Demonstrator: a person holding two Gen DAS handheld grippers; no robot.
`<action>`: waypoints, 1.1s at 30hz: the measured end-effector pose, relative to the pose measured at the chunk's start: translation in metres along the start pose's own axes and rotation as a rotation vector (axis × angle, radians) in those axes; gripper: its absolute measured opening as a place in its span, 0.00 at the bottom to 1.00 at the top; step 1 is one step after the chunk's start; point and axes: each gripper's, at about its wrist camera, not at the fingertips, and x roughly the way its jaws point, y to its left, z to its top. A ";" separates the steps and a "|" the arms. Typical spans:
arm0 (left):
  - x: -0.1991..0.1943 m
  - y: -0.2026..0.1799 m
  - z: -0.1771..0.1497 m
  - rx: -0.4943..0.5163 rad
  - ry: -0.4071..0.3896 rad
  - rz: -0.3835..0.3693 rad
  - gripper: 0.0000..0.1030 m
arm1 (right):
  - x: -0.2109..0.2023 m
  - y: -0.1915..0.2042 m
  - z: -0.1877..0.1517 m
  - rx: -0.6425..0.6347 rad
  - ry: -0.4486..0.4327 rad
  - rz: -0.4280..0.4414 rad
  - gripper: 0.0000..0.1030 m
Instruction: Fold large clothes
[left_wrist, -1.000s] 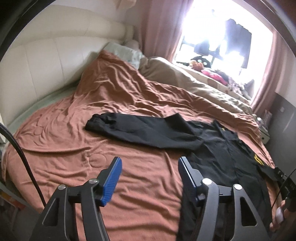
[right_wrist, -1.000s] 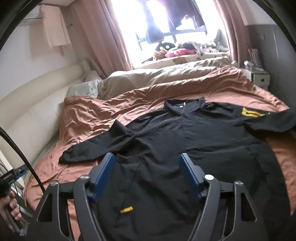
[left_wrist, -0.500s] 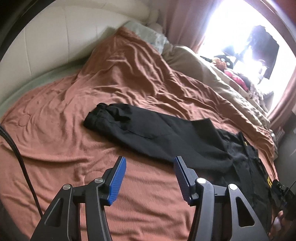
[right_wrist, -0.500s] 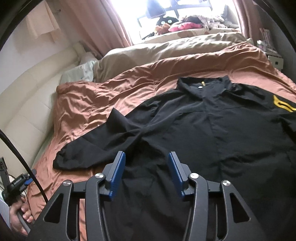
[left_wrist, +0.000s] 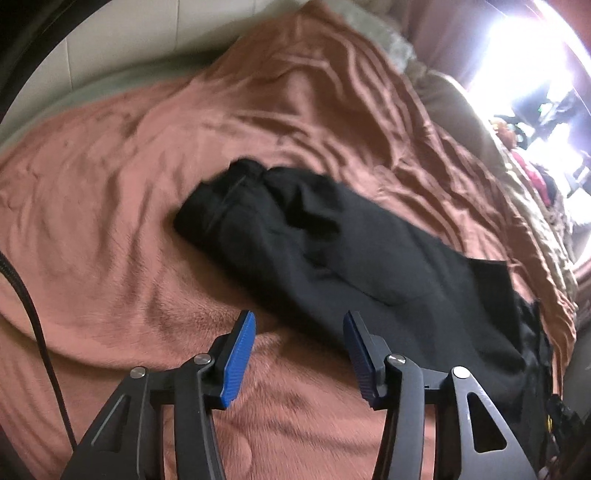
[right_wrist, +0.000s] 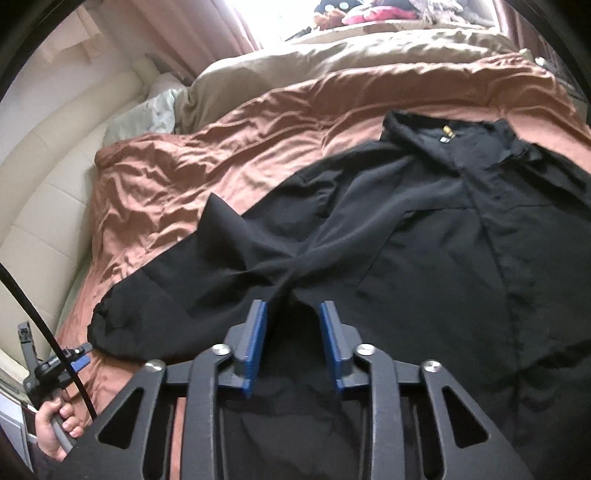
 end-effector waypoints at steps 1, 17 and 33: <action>0.008 0.001 0.001 -0.001 0.008 0.012 0.49 | 0.008 -0.001 0.002 0.009 0.008 0.003 0.23; -0.045 -0.044 0.041 0.146 -0.178 -0.023 0.02 | 0.118 -0.041 0.013 0.185 0.140 0.179 0.00; -0.215 -0.237 0.035 0.401 -0.392 -0.280 0.01 | -0.016 -0.057 -0.002 0.140 -0.005 0.128 0.42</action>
